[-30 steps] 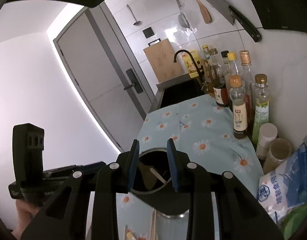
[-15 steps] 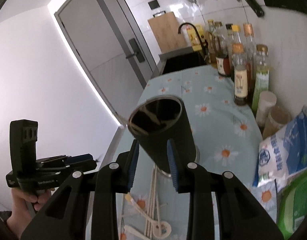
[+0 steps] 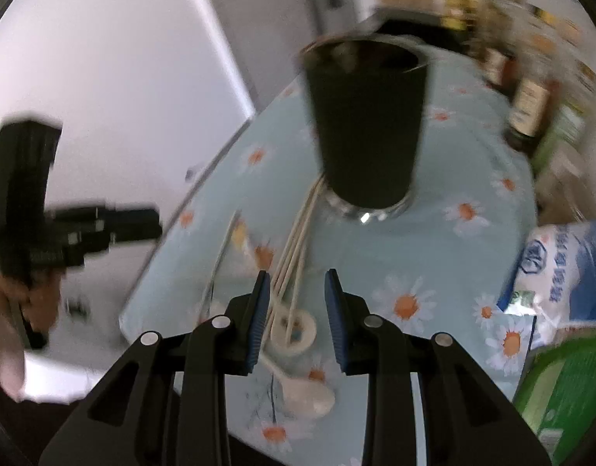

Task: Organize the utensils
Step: 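Move both tools back down toward the remaining utensils, then grasp the plain white spoon by its handle with the right tool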

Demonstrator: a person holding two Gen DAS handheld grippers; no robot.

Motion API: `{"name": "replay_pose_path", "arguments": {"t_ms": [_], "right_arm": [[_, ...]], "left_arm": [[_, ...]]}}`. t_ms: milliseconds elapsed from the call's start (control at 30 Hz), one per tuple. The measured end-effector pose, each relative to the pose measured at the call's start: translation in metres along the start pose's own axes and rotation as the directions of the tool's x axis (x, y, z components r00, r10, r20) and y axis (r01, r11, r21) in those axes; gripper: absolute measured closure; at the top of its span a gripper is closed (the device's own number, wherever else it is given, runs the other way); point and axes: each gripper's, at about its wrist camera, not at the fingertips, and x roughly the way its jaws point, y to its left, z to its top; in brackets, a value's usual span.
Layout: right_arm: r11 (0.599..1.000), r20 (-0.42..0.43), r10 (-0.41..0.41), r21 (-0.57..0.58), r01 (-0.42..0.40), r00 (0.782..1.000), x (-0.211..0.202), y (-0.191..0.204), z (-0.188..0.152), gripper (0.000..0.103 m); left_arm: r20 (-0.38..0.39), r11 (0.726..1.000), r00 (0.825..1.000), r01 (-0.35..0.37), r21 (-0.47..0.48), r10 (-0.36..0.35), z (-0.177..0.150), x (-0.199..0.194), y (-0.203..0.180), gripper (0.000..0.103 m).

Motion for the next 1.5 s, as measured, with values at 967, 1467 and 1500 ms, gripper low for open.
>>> {"name": "replay_pose_path", "arguments": {"t_ms": [967,1467,1500], "right_arm": [[0.844,-0.544,-0.22,-0.522,-0.121,0.81,0.126,0.093,-0.045,0.086],[0.818,-0.552,-0.22,-0.554,-0.157,0.804,0.123,0.088,-0.039,0.095],[0.818,-0.551,-0.208,-0.552,-0.165,0.808,0.119,0.086,-0.038,0.095]], "left_arm": [[0.032,0.954,0.999,-0.016,-0.3,0.027,-0.084,-0.009,0.038,0.066],[0.031,0.954,0.999,0.0,-0.299,0.01,-0.077,-0.002,0.043,0.066],[0.029,0.956,1.0,-0.003,-0.294,0.012,-0.076,-0.002,0.042,0.066]]}}
